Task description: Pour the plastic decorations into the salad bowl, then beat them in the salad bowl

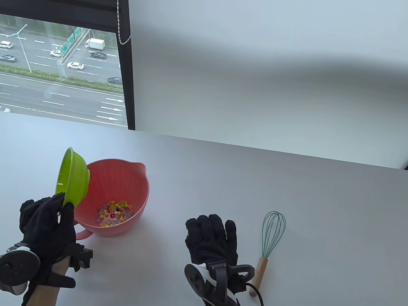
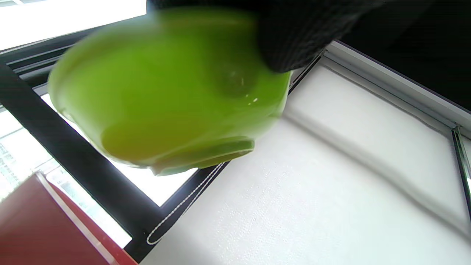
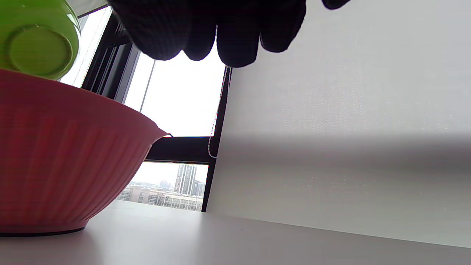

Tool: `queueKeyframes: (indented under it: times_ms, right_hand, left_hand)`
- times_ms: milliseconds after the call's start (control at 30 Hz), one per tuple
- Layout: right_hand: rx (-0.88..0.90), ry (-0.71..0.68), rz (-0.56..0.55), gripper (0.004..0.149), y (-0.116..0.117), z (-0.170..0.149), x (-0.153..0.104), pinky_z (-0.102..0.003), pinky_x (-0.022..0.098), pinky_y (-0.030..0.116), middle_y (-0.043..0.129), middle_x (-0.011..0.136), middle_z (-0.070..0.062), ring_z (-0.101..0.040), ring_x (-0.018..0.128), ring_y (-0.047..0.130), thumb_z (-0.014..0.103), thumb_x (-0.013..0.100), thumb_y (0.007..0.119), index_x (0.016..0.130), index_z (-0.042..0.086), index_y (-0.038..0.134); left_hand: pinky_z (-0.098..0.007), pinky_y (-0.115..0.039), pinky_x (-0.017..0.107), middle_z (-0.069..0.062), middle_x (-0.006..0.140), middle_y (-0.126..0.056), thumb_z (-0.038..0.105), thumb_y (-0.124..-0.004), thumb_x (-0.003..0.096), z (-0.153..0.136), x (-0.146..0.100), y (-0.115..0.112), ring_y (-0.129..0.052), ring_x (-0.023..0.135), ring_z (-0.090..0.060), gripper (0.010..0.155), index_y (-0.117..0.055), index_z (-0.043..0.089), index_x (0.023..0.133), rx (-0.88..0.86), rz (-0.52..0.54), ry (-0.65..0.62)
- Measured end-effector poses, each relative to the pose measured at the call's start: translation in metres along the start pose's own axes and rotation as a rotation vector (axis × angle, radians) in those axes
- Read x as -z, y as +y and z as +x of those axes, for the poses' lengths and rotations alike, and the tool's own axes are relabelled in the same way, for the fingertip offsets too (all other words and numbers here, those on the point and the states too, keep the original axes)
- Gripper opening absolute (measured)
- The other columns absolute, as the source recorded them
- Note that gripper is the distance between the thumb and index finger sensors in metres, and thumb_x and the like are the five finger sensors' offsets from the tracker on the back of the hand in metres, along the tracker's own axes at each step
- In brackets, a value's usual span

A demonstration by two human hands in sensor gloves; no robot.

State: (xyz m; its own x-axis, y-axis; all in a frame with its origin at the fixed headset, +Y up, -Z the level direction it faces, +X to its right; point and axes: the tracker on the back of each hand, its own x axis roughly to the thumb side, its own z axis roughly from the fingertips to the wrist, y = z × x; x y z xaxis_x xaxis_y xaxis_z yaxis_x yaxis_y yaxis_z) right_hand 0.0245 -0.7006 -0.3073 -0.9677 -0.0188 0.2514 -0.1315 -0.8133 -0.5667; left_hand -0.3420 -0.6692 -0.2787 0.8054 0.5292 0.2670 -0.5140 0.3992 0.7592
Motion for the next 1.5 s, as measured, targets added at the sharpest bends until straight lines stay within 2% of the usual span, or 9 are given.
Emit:
queueKeyframes:
  times_ms: [200, 300, 533, 867, 933, 1067, 1167, 1367, 1500]
  right_hand:
    - [0.006, 0.007, 0.009, 0.049, 0.001, -0.002, -0.001, -0.053, 0.08, 0.04, 0.067, 0.107, 0.011, -0.022, 0.102, 0.061, 0.051, 0.054, 0.074, 0.101, 0.039, 0.063]
    - [0.009, 0.013, 0.015, 0.049, 0.002, -0.003, -0.001, -0.053, 0.08, 0.04, 0.067, 0.107, 0.011, -0.022, 0.102, 0.062, 0.051, 0.054, 0.074, 0.101, 0.039, 0.064]
    - [0.015, 0.023, 0.026, 0.049, 0.003, -0.005, -0.001, -0.053, 0.079, 0.04, 0.067, 0.107, 0.011, -0.022, 0.102, 0.062, 0.051, 0.054, 0.074, 0.1, 0.039, 0.064]
    - [0.018, 0.025, 0.031, 0.048, 0.004, -0.007, -0.001, -0.053, 0.08, 0.04, 0.068, 0.106, 0.011, -0.022, 0.102, 0.062, 0.051, 0.054, 0.074, 0.1, 0.039, 0.065]
    - [0.018, 0.025, 0.034, 0.048, 0.005, -0.007, -0.001, -0.053, 0.08, 0.04, 0.068, 0.106, 0.011, -0.022, 0.102, 0.062, 0.052, 0.054, 0.074, 0.1, 0.039, 0.065]
    - [0.021, 0.03, 0.032, 0.048, 0.004, -0.008, -0.001, -0.053, 0.08, 0.04, 0.067, 0.107, 0.011, -0.022, 0.102, 0.062, 0.052, 0.054, 0.074, 0.1, 0.039, 0.065]
    - [0.021, 0.03, 0.031, 0.048, 0.005, -0.009, -0.001, -0.053, 0.079, 0.04, 0.068, 0.106, 0.011, -0.022, 0.102, 0.062, 0.052, 0.054, 0.074, 0.099, 0.039, 0.065]
    - [0.023, 0.03, 0.03, 0.048, 0.005, -0.009, -0.001, -0.053, 0.079, 0.04, 0.068, 0.106, 0.011, -0.022, 0.102, 0.062, 0.052, 0.054, 0.074, 0.099, 0.039, 0.065]
    - [0.021, 0.03, 0.031, 0.048, 0.005, -0.009, -0.001, -0.053, 0.079, 0.04, 0.068, 0.106, 0.011, -0.022, 0.102, 0.062, 0.052, 0.054, 0.074, 0.099, 0.039, 0.065]
  left_hand:
    - [-0.06, -0.035, 0.075, -0.005, 0.071, -0.089, 0.039, -0.086, 0.0515, -0.007, 0.0, 0.013, -0.073, 0.08, -0.034, 0.042, -0.085, 0.012, 0.084, 0.249, 0.028, -0.001]
    - [-0.06, -0.038, 0.075, -0.006, 0.068, -0.093, 0.038, -0.088, 0.0502, -0.016, 0.001, 0.012, -0.076, 0.077, -0.034, 0.042, -0.088, 0.011, 0.081, 0.356, -0.027, 0.054]
    - [-0.061, -0.044, 0.073, -0.008, 0.061, -0.098, 0.036, -0.091, 0.0481, -0.04, 0.001, 0.004, -0.083, 0.07, -0.036, 0.041, -0.094, 0.007, 0.076, 0.468, -0.159, 0.208]
    - [-0.061, -0.045, 0.073, -0.008, 0.059, -0.102, 0.038, -0.089, 0.0488, -0.07, -0.007, -0.012, -0.088, 0.067, -0.035, 0.041, -0.096, 0.007, 0.075, 0.403, -0.353, 0.405]
    - [-0.061, -0.045, 0.074, -0.006, 0.061, -0.103, 0.044, -0.082, 0.0525, -0.073, -0.007, -0.013, -0.089, 0.069, -0.034, 0.044, -0.096, 0.01, 0.076, 0.395, -0.414, 0.426]
    - [-0.061, -0.043, 0.074, -0.008, 0.067, -0.102, 0.046, -0.077, 0.0547, -0.084, -0.01, -0.017, -0.087, 0.073, -0.036, 0.047, -0.094, 0.01, 0.08, 0.322, -0.487, 0.512]
    - [-0.061, -0.041, 0.074, -0.01, 0.068, -0.102, 0.045, -0.077, 0.0545, -0.087, -0.011, -0.018, -0.085, 0.075, -0.038, 0.048, -0.094, 0.009, 0.081, 0.317, -0.5, 0.538]
    - [-0.061, -0.037, 0.075, -0.011, 0.069, -0.101, 0.047, -0.071, 0.0569, -0.099, -0.018, -0.025, -0.083, 0.078, -0.039, 0.052, -0.092, 0.008, 0.084, 0.302, -0.633, 0.657]
    - [-0.061, -0.036, 0.074, -0.011, 0.072, -0.099, 0.048, -0.07, 0.057, -0.103, -0.021, -0.029, -0.081, 0.081, -0.04, 0.054, -0.09, 0.008, 0.086, 0.299, -0.661, 0.668]
